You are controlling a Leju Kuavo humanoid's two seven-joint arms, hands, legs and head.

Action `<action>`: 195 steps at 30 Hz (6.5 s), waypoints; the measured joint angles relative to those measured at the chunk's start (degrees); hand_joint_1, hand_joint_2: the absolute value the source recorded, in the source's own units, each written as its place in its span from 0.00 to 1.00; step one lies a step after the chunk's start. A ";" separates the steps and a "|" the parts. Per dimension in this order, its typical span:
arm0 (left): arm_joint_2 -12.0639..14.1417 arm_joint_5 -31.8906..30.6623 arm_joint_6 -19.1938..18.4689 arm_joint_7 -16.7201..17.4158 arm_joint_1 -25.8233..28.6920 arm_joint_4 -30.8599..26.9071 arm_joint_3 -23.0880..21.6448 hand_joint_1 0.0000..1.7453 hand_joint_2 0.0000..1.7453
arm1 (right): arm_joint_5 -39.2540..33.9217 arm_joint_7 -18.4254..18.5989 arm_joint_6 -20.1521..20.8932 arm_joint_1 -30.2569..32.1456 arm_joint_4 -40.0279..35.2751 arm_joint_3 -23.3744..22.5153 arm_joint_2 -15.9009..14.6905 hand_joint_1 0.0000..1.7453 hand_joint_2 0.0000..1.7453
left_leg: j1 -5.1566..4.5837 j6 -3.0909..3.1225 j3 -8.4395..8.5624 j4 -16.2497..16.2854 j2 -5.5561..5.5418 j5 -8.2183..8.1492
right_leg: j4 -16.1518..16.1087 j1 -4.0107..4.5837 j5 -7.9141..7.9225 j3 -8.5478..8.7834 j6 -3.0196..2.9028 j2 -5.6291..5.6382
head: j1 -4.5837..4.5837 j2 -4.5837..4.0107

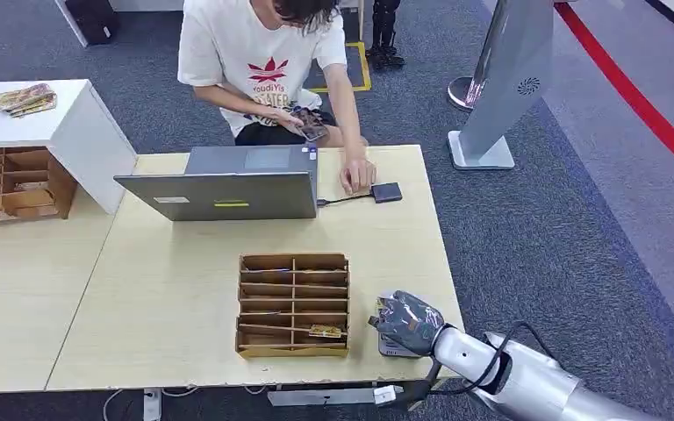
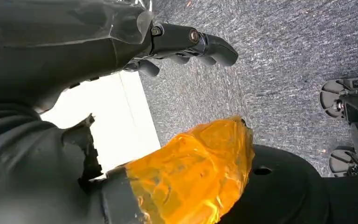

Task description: Pass the card to the sensor for recognition and then transmit it.

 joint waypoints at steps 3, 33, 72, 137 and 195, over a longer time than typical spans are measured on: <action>0.00 0.00 0.00 0.00 0.00 0.00 0.00 0.00 0.00 | 0.00 0.00 0.06 -0.03 0.00 0.00 0.04 1.00 1.00 | 0.00 0.00 0.00 0.00 0.00 0.00 | 0.00 0.00 0.00 0.01 0.00 0.00 | 0.00 0.00; 5.42 3.74 -20.90 -11.13 2.93 0.00 -0.02 0.00 0.00 | 1.86 1.05 -1.77 1.37 1.20 -1.64 0.31 1.00 1.00 | 0.00 0.00 0.05 -0.01 0.00 -0.01 | -0.02 0.02 -0.01 0.03 0.00 0.00 | 0.00 0.00; 0.24 2.69 0.83 1.07 0.12 0.94 -1.38 0.00 0.00 | -3.30 -1.33 1.20 -0.64 1.44 -1.29 1.55 1.00 1.00 | 0.11 -0.01 0.08 -0.02 0.09 -0.01 | -0.02 0.15 0.08 0.03 0.00 0.11 | 0.00 0.00; 0.22 2.71 1.03 1.90 -0.53 0.94 -8.18 0.00 0.00 | 2.41 10.27 -11.34 -1.88 -11.15 -35.97 15.03 1.00 1.00 | 0.12 -0.03 -0.31 -0.02 0.08 0.02 | 0.01 0.17 0.07 -0.35 0.00 0.10 | 0.00 0.00; -0.24 4.37 0.63 2.30 -2.26 0.94 -12.90 0.00 0.00 | -30.84 -2.12 -3.04 -0.35 -3.33 -42.71 32.13 0.00 1.00 | 0.14 -0.12 -0.40 -0.02 0.06 0.03 | 0.04 0.17 0.01 -0.46 -0.07 0.10 | 0.02 0.00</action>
